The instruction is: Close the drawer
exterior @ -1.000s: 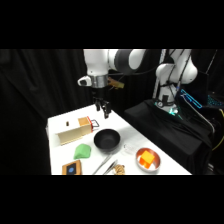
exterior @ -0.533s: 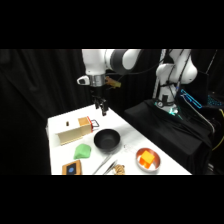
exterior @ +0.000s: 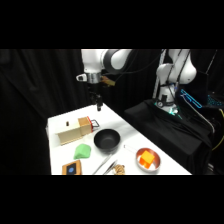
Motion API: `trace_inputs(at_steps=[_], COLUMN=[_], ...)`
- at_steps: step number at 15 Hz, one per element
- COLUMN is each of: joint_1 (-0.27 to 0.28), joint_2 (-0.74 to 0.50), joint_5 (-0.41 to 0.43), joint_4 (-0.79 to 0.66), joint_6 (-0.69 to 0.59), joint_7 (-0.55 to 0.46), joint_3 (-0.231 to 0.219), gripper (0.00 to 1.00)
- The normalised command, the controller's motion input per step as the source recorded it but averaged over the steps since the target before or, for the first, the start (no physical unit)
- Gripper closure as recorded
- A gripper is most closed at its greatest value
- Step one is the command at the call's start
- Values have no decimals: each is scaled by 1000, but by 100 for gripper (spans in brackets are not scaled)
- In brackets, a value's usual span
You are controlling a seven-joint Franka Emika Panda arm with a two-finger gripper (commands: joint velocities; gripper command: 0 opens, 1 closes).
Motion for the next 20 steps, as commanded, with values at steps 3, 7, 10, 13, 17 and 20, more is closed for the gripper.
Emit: trace_inputs(at_steps=[3, 7, 10, 13, 17, 20], joint_1=[-84, -65, -61, -55, -69, -96], joint_2=[58, 98, 124, 129, 116, 101], joint_5=[197, 120, 43, 10, 38, 82], joint_4=[-116, -110, -68, -43, -18, -17], joint_6=[347, 387, 379, 364, 331, 318], joint_7=[-246, -170, -81, -28, -26, -33], joint_3=[-13, 0, -3, 3, 46, 101], gripper=[0, 0, 0, 0, 0, 0])
